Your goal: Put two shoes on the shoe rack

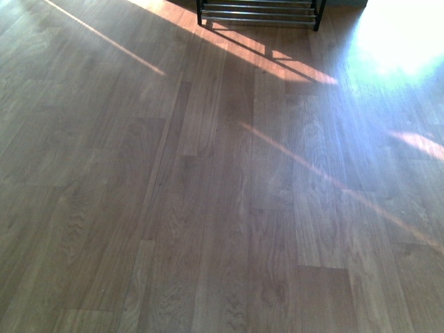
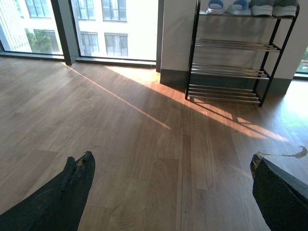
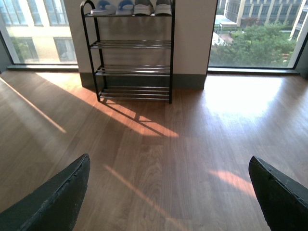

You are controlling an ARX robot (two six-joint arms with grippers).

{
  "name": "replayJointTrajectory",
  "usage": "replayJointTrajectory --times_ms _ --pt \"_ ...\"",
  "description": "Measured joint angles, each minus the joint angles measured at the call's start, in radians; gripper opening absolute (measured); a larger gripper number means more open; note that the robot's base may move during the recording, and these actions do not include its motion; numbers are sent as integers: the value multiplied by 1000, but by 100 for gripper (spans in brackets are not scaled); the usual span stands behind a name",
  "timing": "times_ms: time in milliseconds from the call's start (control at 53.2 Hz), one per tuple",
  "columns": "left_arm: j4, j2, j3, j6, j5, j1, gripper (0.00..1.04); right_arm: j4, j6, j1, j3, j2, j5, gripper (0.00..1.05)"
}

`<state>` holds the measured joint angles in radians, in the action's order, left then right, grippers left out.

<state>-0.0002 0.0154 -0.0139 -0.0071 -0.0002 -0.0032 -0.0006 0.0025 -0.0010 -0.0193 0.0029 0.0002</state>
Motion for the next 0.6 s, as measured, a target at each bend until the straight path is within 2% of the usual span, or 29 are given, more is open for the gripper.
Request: replayJointTrajectory --times_ms 601 --pt "0 0 0 0 0 0 95 0 0 0 0 0 0 96"
